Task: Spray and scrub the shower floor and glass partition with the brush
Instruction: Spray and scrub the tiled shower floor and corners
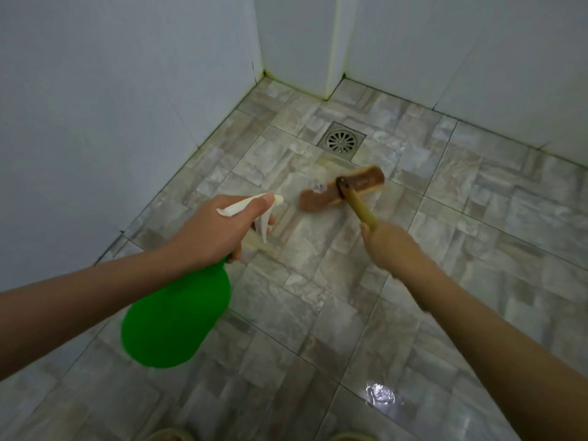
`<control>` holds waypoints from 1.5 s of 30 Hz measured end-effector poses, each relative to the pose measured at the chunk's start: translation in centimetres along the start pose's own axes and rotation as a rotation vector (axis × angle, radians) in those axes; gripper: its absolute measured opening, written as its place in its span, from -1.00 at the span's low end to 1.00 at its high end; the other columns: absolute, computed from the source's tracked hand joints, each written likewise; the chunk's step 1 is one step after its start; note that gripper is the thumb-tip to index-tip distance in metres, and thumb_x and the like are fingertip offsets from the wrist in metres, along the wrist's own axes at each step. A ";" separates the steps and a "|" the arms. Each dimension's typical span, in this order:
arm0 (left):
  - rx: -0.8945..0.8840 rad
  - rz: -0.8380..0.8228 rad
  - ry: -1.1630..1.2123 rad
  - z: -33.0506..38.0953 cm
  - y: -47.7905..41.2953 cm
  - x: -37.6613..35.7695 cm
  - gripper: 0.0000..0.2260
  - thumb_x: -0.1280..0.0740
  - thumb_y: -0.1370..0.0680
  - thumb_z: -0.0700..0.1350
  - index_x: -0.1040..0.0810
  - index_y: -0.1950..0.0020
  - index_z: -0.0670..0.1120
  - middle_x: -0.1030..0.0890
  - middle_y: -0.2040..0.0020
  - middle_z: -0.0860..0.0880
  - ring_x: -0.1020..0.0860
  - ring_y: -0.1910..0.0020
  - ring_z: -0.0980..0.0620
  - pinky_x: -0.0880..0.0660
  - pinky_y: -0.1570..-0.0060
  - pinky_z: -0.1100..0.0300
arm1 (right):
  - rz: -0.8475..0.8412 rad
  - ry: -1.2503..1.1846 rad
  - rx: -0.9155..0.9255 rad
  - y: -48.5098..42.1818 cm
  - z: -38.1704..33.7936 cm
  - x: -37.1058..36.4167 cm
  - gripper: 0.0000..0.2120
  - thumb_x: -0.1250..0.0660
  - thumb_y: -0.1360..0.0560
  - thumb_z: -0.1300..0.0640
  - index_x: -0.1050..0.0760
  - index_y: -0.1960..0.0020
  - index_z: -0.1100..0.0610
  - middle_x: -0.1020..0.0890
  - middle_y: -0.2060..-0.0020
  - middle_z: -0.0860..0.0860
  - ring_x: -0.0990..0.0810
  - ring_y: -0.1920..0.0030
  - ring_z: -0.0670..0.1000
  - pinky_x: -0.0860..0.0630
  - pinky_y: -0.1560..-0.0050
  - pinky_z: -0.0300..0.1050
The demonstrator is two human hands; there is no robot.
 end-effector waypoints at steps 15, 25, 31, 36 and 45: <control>0.086 0.125 0.153 -10.5 2.4 7.8 -0.51 -0.15 -0.46 0.43 -0.72 0.10 0.14 -0.75 0.14 -0.07 -0.47 0.58 -0.02 -0.43 0.42 0.14 | -0.120 0.369 -0.015 16.5 1.4 -6.9 -0.62 0.05 -0.59 -0.26 -0.35 -0.08 -0.01 -0.51 0.20 -0.09 -0.57 0.19 -0.06 -0.55 0.05 -0.14; 0.027 0.134 0.185 -11.3 6.1 11.2 -0.56 -0.22 -0.49 0.33 -0.74 0.12 0.06 -0.76 0.10 0.01 -0.43 0.60 -0.06 -0.40 0.54 0.24 | -0.050 0.251 0.068 14.3 -2.4 -6.9 -0.62 0.01 -0.60 -0.21 -0.27 0.22 0.03 -0.43 0.35 -0.08 -0.44 0.41 -0.09 -0.37 0.39 -0.20; 0.027 0.253 0.204 -12.0 7.3 14.7 -0.57 -0.19 -0.68 0.13 -0.71 0.08 -0.12 -0.76 0.12 -0.03 -0.39 0.65 0.02 -0.38 0.57 0.31 | -0.079 0.222 0.170 8.6 -11.1 -7.4 -0.58 0.03 -0.62 -0.16 -0.36 0.15 0.14 -0.48 0.31 0.01 -0.42 0.38 -0.01 -0.35 0.33 -0.13; 0.050 0.248 0.266 -12.6 6.9 14.8 -0.57 -0.20 -0.67 0.13 -0.72 0.09 -0.13 -0.76 0.15 -0.07 -0.40 0.65 0.00 -0.38 0.58 0.30 | -0.052 0.185 0.259 2.2 -17.6 -5.5 -0.56 0.04 -0.65 -0.10 -0.40 0.08 0.21 -0.41 0.36 0.05 -0.41 0.42 0.03 -0.37 0.44 -0.10; 0.091 0.270 0.391 -13.5 5.4 13.8 -0.59 -0.20 -0.68 0.12 -0.72 0.11 -0.08 -0.76 0.14 -0.07 -0.41 0.64 0.03 -0.39 0.57 0.28 | -0.077 0.306 0.252 3.1 -18.6 -5.6 -0.51 0.06 -0.65 -0.10 -0.46 -0.06 0.26 -0.56 0.18 0.14 -0.56 0.27 0.12 -0.54 0.29 -0.01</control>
Point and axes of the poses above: each hand's wrist, its own y-axis away from the middle knuckle, its own x-axis out of the back of the hand, z = x × y, the point moved 10 cm from there along -y, towards the middle knuckle
